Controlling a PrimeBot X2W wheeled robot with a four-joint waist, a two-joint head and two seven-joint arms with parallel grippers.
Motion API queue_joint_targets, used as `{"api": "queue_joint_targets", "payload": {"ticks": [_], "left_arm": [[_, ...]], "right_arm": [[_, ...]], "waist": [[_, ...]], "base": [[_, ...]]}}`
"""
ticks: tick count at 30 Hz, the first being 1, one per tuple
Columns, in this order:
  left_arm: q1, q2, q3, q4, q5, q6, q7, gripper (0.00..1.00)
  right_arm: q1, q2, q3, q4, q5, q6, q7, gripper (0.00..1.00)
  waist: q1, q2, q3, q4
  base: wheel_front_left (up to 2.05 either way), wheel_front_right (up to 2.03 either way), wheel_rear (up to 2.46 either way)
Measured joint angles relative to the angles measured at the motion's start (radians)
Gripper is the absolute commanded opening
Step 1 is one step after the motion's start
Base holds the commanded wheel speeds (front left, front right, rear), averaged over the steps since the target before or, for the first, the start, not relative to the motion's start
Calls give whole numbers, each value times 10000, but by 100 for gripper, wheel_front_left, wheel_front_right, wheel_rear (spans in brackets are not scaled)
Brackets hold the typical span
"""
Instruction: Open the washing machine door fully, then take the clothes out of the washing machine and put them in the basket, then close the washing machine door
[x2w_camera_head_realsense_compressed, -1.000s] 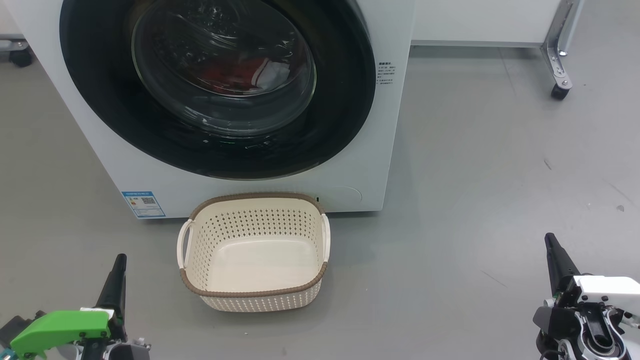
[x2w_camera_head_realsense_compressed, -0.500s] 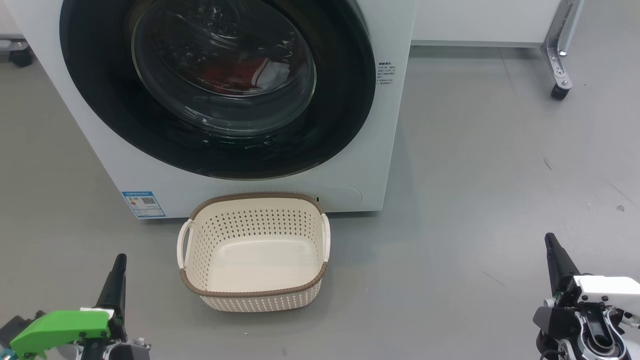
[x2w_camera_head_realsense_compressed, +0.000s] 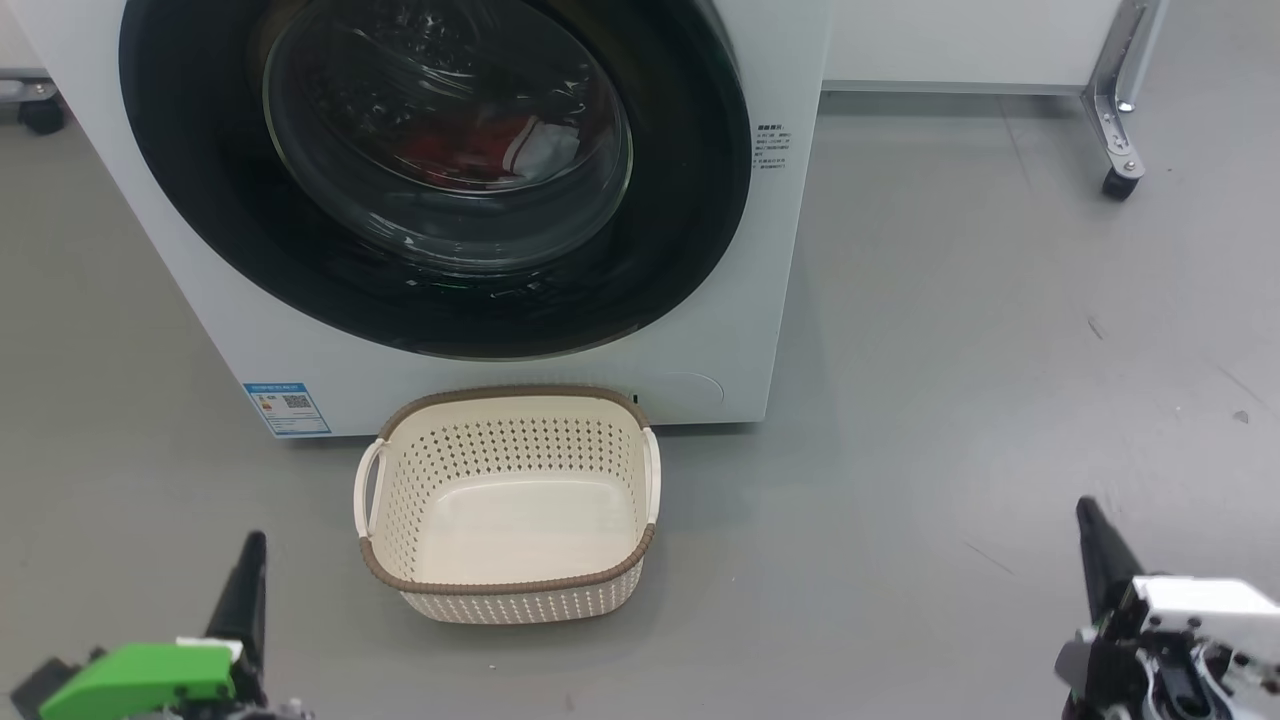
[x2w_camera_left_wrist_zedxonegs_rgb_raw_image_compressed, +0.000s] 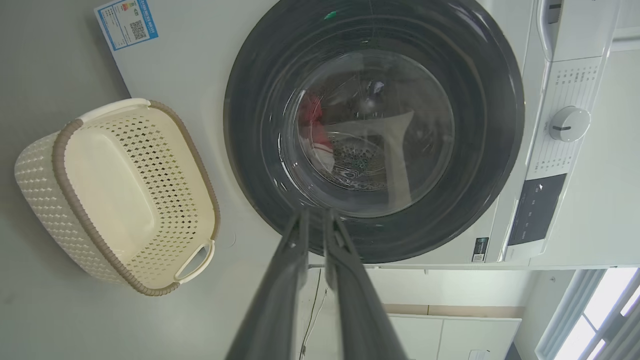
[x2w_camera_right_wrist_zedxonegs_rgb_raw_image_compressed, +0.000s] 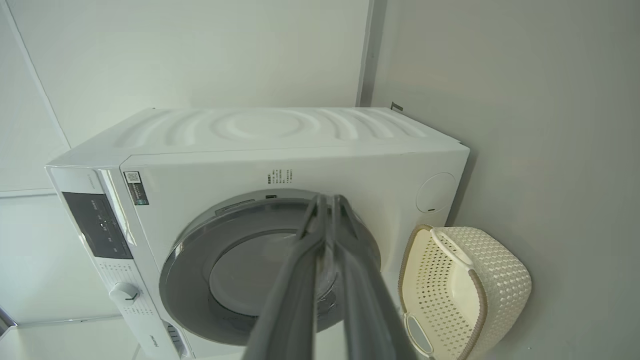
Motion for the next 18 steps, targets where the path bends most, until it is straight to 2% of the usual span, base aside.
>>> {"api": "queue_joint_targets", "payload": {"ticks": [1, 2, 18], "left_arm": [[95, -56, -12, 109, 0, 0, 0, 0], [196, -113, -23, 228, 0, 0, 0, 100], [436, -221, -222, 201, 161, 8, -337, 100]], "right_arm": [[108, 63, 4, 119, 0, 0, 0, 0], [221, 125, 10, 230, 0, 0, 0, 100], [514, 265, 82, 328, -318, 0, -303, 100]], "waist": [[0, 0, 0, 0], [0, 0, 0, 0], [0, 0, 15, -6]], "base": [[0, 0, 0], [0, 0, 0], [0, 0, 0]]}}
